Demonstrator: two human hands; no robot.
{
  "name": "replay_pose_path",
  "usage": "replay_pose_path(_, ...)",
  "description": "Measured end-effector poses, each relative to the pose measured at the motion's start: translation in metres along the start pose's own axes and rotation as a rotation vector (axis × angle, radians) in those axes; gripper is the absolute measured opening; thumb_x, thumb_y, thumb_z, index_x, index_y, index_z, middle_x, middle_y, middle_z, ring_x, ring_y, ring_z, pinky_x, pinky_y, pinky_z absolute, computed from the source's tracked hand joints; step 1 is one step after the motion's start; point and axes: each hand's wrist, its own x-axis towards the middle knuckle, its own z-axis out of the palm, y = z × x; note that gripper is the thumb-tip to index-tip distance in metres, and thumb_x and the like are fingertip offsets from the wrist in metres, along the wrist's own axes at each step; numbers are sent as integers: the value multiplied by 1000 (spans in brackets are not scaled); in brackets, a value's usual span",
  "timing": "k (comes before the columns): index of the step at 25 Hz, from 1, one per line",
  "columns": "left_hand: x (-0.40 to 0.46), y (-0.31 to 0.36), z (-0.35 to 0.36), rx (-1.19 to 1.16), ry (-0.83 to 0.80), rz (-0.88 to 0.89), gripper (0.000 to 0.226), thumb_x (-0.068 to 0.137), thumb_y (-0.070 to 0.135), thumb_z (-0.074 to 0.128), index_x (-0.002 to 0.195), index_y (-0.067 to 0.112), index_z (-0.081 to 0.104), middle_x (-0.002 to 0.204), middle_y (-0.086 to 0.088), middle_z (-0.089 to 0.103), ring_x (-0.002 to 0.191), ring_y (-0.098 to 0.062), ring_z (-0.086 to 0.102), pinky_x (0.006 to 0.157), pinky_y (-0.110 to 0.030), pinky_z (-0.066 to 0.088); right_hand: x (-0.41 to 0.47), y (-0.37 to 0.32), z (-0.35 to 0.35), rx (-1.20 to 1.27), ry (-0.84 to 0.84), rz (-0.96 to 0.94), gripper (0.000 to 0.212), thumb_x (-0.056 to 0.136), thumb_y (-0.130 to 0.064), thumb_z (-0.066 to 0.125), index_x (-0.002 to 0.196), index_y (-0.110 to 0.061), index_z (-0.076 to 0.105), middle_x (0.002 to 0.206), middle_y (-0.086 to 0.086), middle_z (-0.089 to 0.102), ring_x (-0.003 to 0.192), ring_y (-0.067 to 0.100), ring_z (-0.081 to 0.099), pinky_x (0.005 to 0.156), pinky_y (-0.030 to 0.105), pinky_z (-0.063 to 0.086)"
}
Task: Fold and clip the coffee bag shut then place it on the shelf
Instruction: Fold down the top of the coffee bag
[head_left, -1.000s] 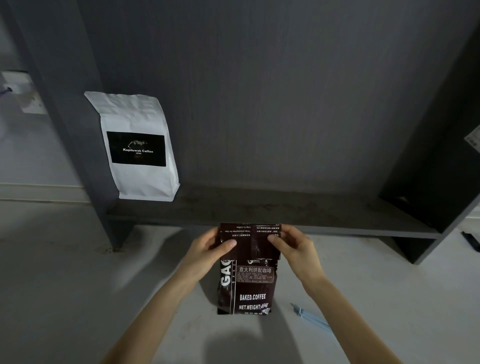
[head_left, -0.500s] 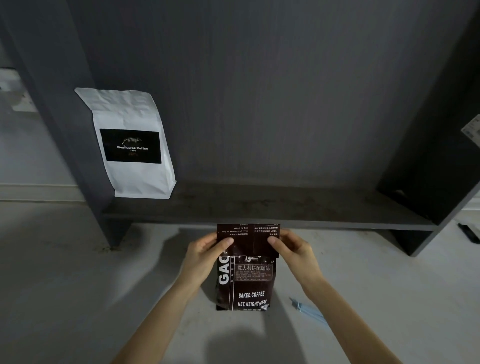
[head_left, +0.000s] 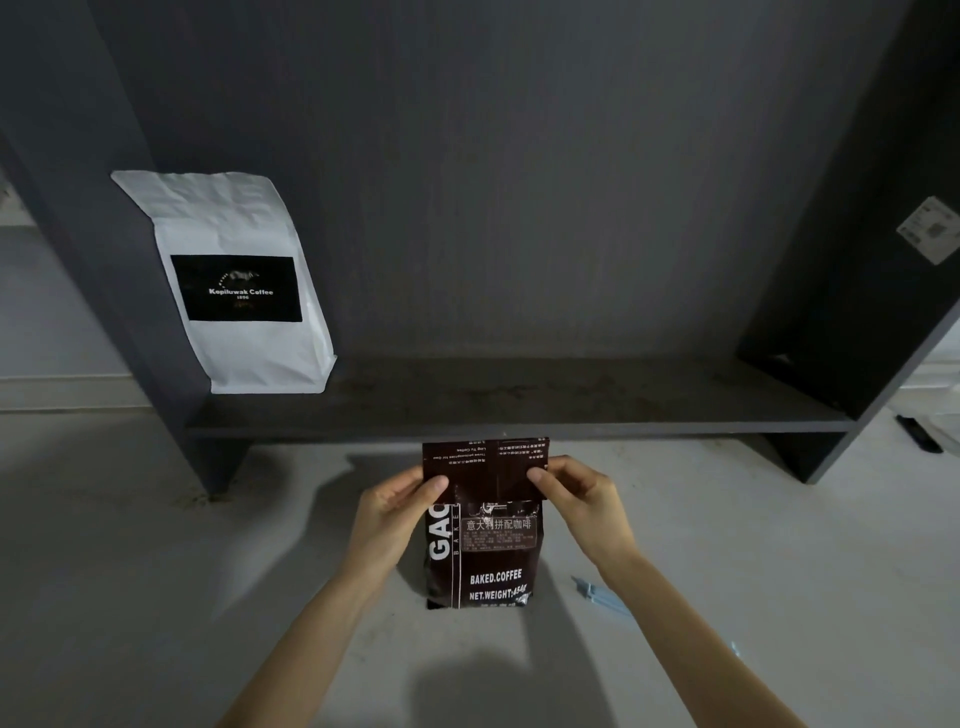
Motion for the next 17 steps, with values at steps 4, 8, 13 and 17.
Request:
replay_pose_path(4, 1, -1, 1, -2, 29, -5, 15, 79, 18, 61, 89, 25, 70, 83, 16, 75, 87, -2, 67, 73, -9, 50, -5, 3, -23, -195, -75, -57, 18, 88, -20, 52, 98, -31, 61, 100, -10, 68, 93, -1, 62, 81, 7, 46)
replay_pose_path(8, 3, -2, 3, -6, 85, -26, 11, 78, 19, 63, 83, 27, 69, 77, 18, 74, 85, -1, 67, 74, -14, 49, -22, 30, -62, -737, -112, 20, 32, 83, -22, 60, 115, -17, 57, 114, 5, 61, 101, 16, 59, 86, 18, 45)
replay_pose_path(13, 2, 0, 6, -2, 80, 1, 14, 80, 17, 61, 82, 30, 66, 76, 26, 72, 81, 8, 64, 73, -12, 47, -52, 60, -74, -1073, -238, 225, 45, 78, -38, 62, 119, -25, 51, 119, 6, 51, 113, 27, 49, 96, 35, 39)
replay_pose_path(17, 4, 2, 5, 1, 44, 36, 24, 83, 12, 58, 104, 24, 61, 92, 20, 69, 88, 11, 61, 74, -5, 47, -60, 65, -73, -1094, -200, 166, 26, 83, -28, 54, 109, -26, 58, 115, 6, 55, 108, 26, 51, 92, 35, 41)
